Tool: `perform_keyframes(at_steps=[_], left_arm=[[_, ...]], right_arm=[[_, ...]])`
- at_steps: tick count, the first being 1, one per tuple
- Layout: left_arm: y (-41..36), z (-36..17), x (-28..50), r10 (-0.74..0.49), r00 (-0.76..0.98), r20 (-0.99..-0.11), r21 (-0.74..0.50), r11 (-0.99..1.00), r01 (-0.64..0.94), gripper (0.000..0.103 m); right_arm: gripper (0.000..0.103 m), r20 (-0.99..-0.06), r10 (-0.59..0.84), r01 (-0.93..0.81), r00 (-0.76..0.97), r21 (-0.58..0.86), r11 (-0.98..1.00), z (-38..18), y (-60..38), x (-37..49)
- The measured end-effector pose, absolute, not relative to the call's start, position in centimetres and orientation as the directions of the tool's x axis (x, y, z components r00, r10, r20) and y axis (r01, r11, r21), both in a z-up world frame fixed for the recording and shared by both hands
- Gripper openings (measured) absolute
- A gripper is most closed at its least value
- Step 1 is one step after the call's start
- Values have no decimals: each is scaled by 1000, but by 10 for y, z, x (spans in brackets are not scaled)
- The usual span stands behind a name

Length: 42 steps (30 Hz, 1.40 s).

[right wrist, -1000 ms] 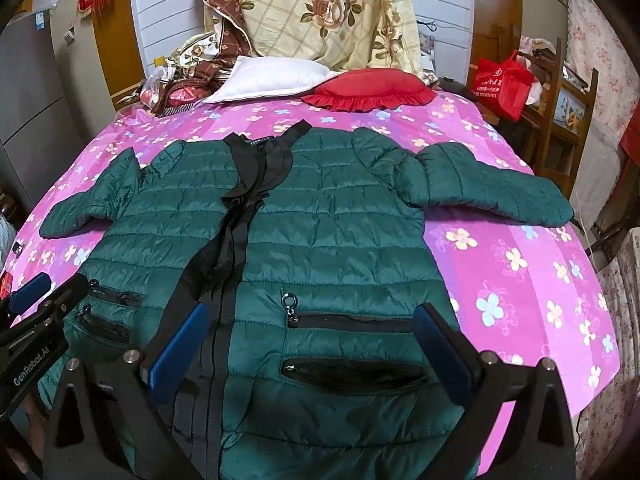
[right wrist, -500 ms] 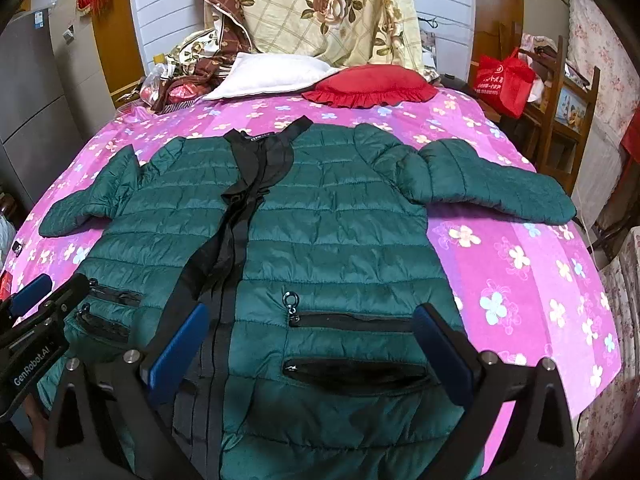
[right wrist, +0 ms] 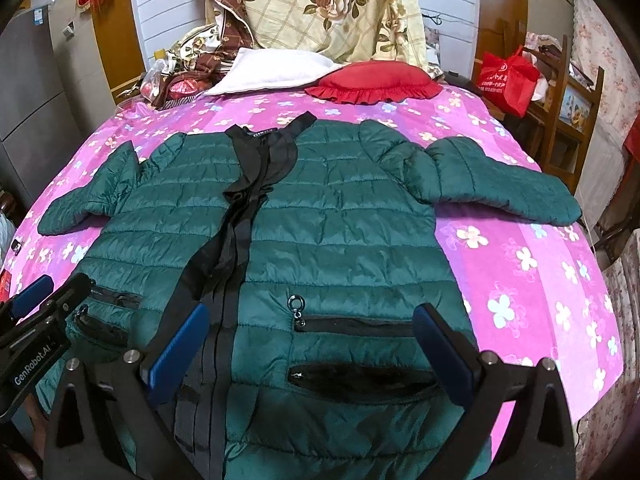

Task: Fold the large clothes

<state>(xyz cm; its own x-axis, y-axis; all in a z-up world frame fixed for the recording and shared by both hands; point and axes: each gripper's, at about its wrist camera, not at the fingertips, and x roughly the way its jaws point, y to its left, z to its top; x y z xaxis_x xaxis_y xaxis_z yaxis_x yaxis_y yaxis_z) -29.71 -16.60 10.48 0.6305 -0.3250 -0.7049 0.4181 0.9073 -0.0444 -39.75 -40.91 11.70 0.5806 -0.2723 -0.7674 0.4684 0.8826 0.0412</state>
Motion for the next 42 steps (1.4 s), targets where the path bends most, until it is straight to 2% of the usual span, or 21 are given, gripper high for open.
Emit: perform_keyframes(at_steps=[42], left_arm=[[-173,99,-234,-284,612,-738,-66,933,353,38]], right_arm=[[103,-787,-250,455,564,44,889,110,-427,-341]])
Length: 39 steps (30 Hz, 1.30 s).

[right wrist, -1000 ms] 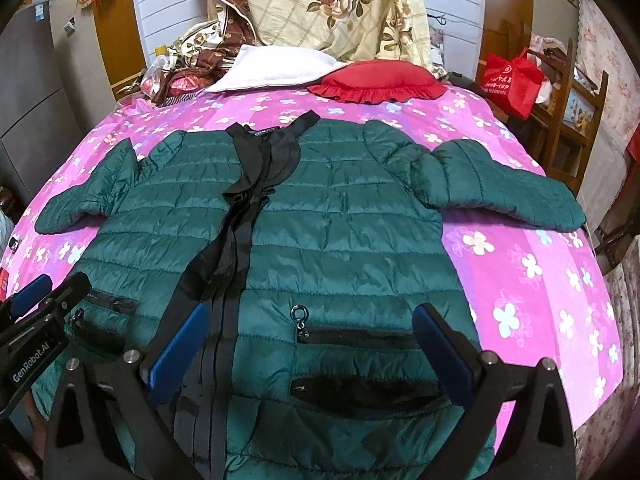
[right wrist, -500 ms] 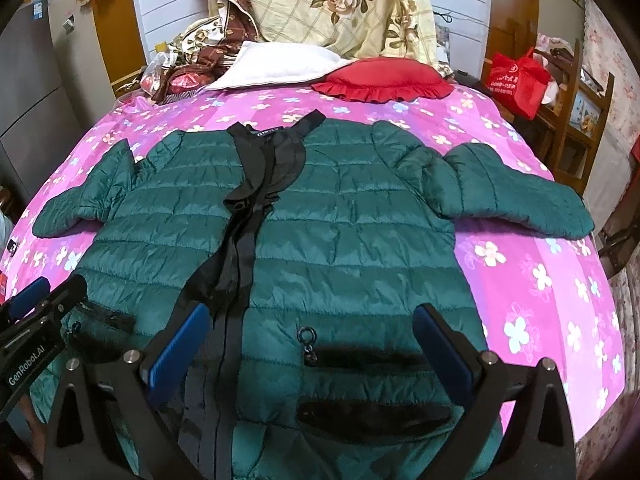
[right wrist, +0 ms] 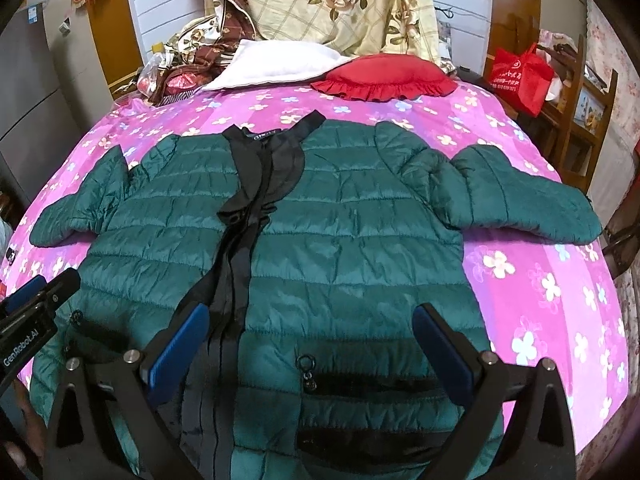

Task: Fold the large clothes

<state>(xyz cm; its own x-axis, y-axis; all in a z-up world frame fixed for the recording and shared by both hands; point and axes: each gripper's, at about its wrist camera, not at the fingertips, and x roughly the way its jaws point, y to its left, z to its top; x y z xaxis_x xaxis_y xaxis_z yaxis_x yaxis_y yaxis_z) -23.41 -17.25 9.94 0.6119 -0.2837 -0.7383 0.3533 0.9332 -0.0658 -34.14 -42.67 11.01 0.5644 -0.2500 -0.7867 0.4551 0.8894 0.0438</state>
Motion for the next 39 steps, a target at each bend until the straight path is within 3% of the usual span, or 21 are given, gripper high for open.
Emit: perform_keyframes(at_steps=[39], left_arm=[[-179,97,-171,-239,621,-747,-67,955,287,38]], right_arm=[[103,-779,-242,436,579,45,899,108,-445,-272]])
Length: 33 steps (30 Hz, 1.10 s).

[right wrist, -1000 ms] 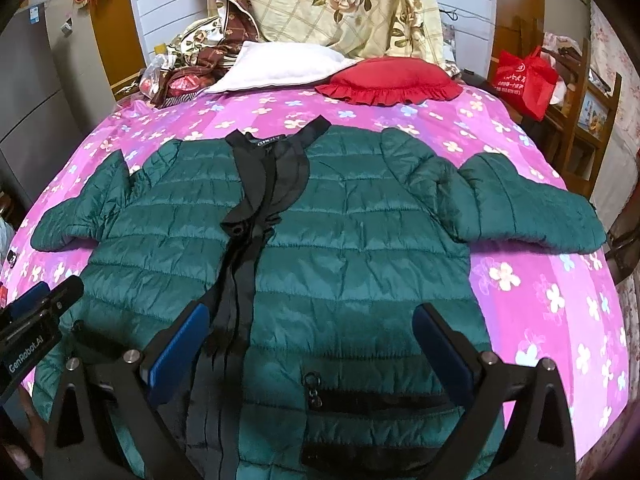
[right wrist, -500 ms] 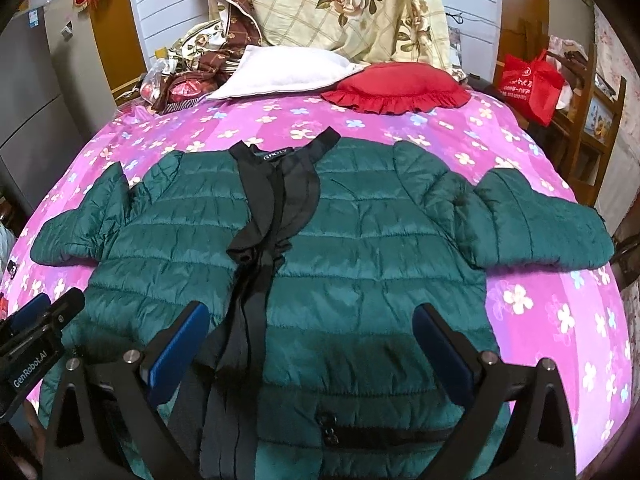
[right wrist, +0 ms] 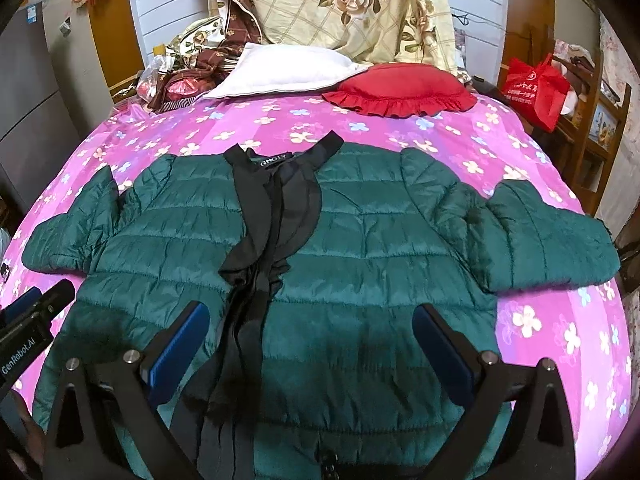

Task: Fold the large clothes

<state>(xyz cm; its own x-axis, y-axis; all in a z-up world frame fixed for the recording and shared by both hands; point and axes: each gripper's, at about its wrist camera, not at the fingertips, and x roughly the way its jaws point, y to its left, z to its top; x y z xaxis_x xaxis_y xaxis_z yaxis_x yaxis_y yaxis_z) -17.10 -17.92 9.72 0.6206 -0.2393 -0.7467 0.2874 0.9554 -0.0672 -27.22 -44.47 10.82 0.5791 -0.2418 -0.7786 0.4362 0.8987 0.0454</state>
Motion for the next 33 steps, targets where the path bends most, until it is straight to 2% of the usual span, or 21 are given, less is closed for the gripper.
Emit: perform_keyframes(at_steps=[24,33], left_arm=[[-130,99,-91,-119,662,-740,-41,990,132,38],[-46,80,-40,-82,617,-783,-142,989,-48,38]], right_arm=[[103,-804,-225,458,551,66,886,69,-476,-215],[103,-812,-211,437,544,59,898,63,-474,-210]])
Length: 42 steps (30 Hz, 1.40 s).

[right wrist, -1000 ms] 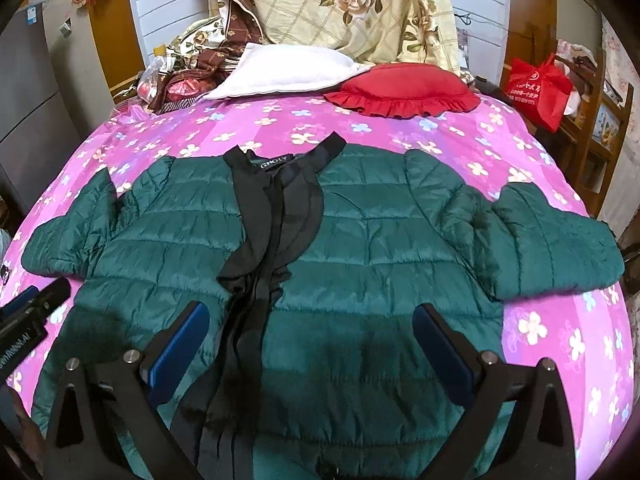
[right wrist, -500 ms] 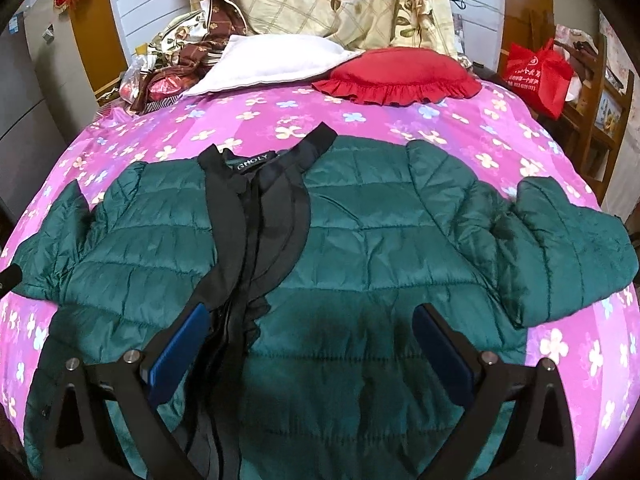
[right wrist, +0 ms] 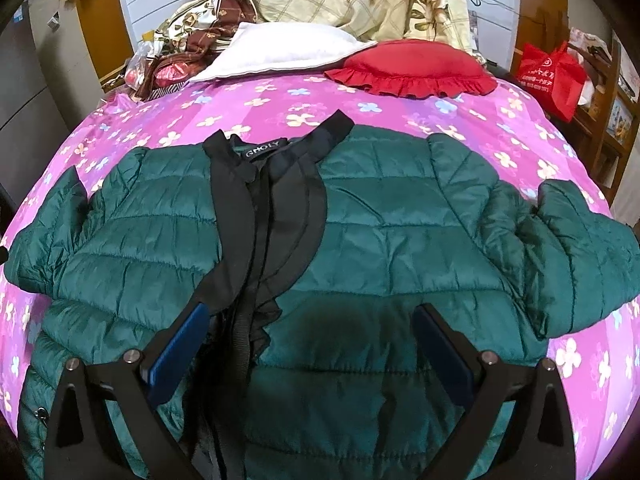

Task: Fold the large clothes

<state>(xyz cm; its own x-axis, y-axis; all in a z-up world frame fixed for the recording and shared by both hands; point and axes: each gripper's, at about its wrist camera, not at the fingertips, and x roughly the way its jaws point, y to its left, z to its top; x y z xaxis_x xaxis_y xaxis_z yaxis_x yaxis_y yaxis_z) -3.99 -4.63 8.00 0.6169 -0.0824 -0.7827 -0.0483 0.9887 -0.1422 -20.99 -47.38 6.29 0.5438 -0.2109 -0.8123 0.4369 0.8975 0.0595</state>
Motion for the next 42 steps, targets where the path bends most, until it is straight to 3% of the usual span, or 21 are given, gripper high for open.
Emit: perform_keyframes(at_steps=[8,18,22,23,25,27,36,42], left_arm=[[68,50,13,61,585,-809,-189,915,-357,38],[124,12,60,40,558,-829,-290,822,-490,38],[117,10,68,33,598,-801,-302,840,-451,36],[117,9,69,18,611,-791,-322,838,-441,32],[118,7,72,-31,619,-785,-364,831,-420,4],[119,9,73,-53,608,-792,-367,837,-406,0],[84,94,13,-155,723,-673,-398,900,-177,0],[31,141,-27,-210,763,-612,-342,940,-15,0]], right_arm=[[103,-816,-214,431,536,46,901,62,-476,-210],[103,-819,-210,426,533,45,904,60,-474,-208],[103,-822,-218,423,527,31,906,59,-471,-206],[103,-823,-216,424,525,33,905,59,-471,-206],[103,-826,-210,425,522,39,904,58,-471,-207],[103,-828,-210,424,520,37,905,58,-470,-208],[103,-821,-228,422,523,17,906,64,-473,-214],[103,-817,-238,442,525,23,896,68,-481,-226]])
